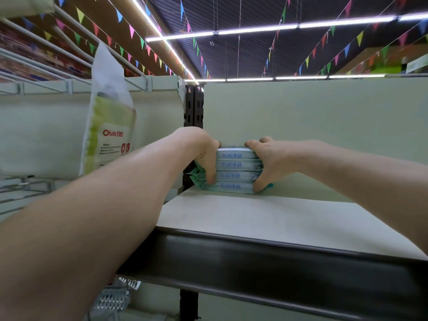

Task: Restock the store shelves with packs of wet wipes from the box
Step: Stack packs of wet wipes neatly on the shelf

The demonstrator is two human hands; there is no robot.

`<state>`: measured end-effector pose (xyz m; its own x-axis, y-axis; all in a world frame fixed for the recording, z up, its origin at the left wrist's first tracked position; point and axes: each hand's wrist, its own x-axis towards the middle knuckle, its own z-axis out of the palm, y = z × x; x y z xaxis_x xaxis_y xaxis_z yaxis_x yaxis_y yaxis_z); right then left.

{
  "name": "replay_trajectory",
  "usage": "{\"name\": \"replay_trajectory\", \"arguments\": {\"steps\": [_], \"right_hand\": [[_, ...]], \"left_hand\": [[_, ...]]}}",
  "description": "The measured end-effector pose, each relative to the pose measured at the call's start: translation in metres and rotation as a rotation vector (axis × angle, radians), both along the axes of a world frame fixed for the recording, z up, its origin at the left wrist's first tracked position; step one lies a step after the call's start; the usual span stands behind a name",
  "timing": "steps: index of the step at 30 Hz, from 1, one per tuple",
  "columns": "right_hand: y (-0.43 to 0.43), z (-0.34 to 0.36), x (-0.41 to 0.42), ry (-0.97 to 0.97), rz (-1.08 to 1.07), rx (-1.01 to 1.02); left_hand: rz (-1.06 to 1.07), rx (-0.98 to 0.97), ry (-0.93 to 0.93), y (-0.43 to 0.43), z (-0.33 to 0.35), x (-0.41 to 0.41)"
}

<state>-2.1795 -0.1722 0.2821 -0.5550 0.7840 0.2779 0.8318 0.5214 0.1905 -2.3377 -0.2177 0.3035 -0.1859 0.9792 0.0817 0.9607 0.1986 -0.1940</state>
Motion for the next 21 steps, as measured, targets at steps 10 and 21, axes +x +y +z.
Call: {"name": "replay_trajectory", "arguments": {"steps": [10,21], "right_hand": [[-0.013,0.007,-0.004,-0.061,0.172,0.279],[-0.022,0.007,-0.007,-0.087,0.14,0.316]], "left_hand": [[-0.066,0.159,0.147,-0.006,0.002,0.007],[-0.015,0.158,0.17,-0.002,-0.002,0.012]]}}
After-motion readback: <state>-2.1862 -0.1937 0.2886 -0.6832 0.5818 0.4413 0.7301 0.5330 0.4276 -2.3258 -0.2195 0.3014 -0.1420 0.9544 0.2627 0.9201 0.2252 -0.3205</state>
